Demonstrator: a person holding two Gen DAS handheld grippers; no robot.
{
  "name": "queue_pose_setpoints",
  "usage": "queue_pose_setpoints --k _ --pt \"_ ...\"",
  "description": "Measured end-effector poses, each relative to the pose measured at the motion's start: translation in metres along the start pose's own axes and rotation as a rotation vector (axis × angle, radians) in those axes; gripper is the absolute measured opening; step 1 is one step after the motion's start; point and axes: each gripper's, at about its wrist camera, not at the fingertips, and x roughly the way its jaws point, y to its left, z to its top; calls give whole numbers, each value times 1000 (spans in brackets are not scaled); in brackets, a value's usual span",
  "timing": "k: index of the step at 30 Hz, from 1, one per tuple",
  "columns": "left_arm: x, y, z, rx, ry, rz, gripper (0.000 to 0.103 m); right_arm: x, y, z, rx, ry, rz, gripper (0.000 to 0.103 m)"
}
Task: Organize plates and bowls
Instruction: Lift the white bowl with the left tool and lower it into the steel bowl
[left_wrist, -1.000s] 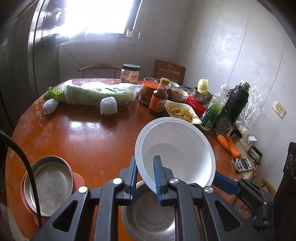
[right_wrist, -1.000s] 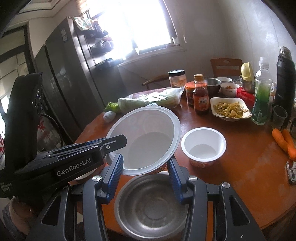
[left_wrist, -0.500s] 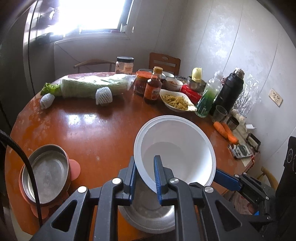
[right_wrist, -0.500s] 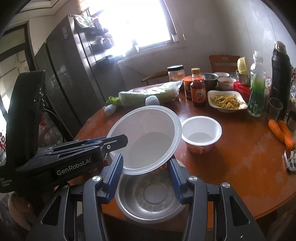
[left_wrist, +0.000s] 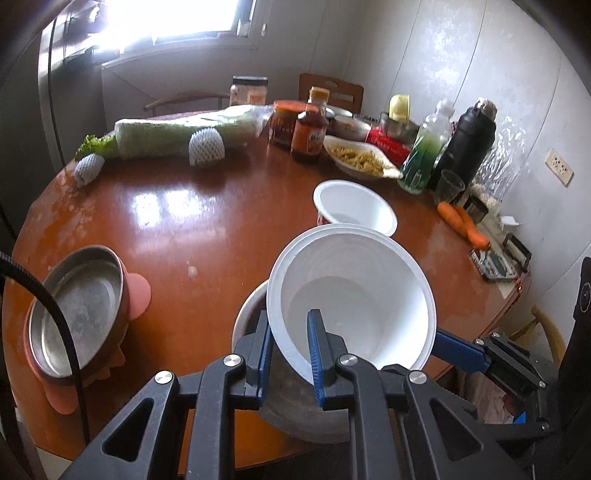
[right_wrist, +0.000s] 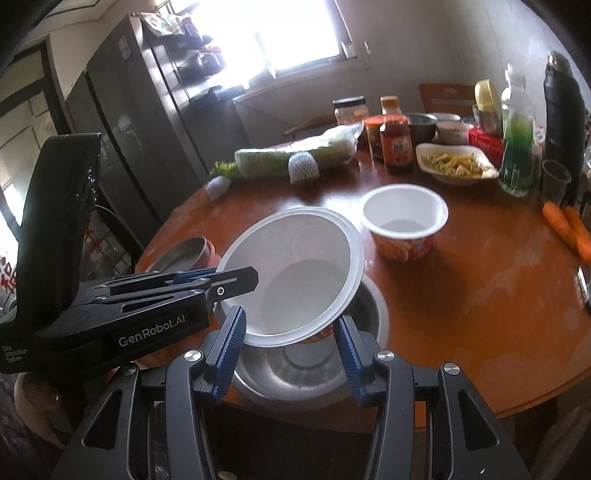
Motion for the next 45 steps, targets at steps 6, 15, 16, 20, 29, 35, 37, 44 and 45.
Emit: queue_pose_setpoints --k 6,15,16,20,29,35,37,44,45 --pt "11 1 -5 0 28 4 18 8 -4 -9 3 32 -5 51" --pt "23 1 -10 6 58 16 18 15 -8 -16 4 48 -12 51" --pt "25 1 -11 6 62 17 18 16 -8 -16 1 49 -16 51" --pt "28 2 -13 8 72 24 18 19 -10 -18 1 57 -18 51" --pt "33 3 -13 5 84 29 18 24 -12 -21 5 65 -17 51" --pt "33 2 -14 5 78 25 18 25 -14 -21 9 70 -17 51" --pt "33 2 -14 5 79 24 18 24 -14 -21 11 70 -16 51" --pt "32 1 -14 7 77 20 18 24 -13 -21 2 73 -15 57" --pt "31 1 -14 7 75 17 18 23 -13 -21 0 72 -17 57"
